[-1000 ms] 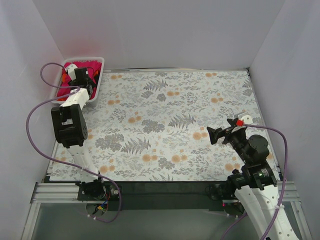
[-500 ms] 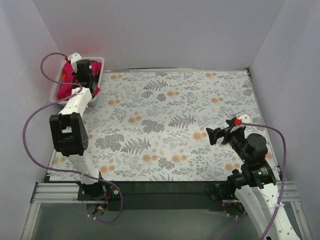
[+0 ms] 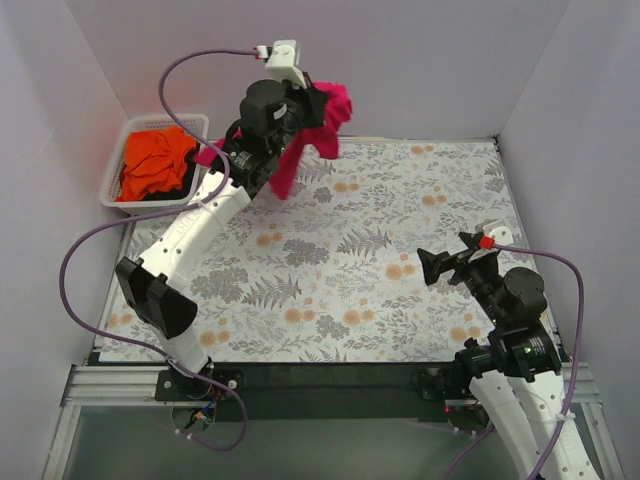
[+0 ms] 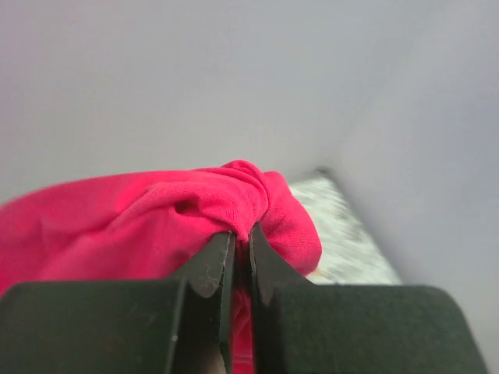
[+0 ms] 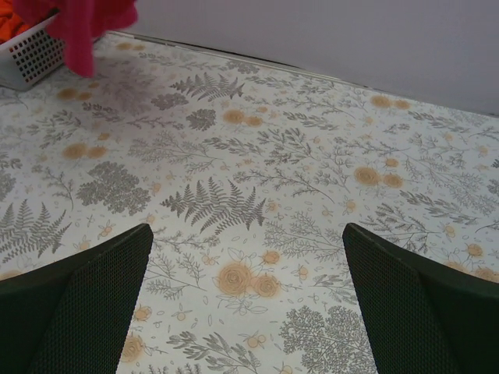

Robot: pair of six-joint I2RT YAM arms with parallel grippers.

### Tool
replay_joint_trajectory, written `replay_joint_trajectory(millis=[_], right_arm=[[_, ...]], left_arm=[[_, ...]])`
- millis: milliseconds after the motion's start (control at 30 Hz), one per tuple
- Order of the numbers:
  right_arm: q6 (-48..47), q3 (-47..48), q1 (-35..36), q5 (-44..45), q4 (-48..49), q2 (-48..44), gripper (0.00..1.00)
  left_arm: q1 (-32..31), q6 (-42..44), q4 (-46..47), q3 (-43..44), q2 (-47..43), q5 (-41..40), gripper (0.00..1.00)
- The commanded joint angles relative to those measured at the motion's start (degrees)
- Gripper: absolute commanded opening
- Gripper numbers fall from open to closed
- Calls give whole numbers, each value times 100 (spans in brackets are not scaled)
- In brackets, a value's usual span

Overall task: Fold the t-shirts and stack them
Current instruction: Move the tshirt to the center of the board

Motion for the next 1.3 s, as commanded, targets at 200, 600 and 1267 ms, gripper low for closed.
replay_joint_trajectory(millis=[200,600,1267], right_arm=[[-457,523,25,433,135,-108,98],[-203,584,34,55,-453,392,98],[1291,998,-45,1039,-1368,3645,73]], left_arm=[[-771,-812,-289,-103,-375,2309,0],[677,-2172,-157,-4057,-596,795,47],[-3089,-1331,-1360,-3780,-237,102,81]])
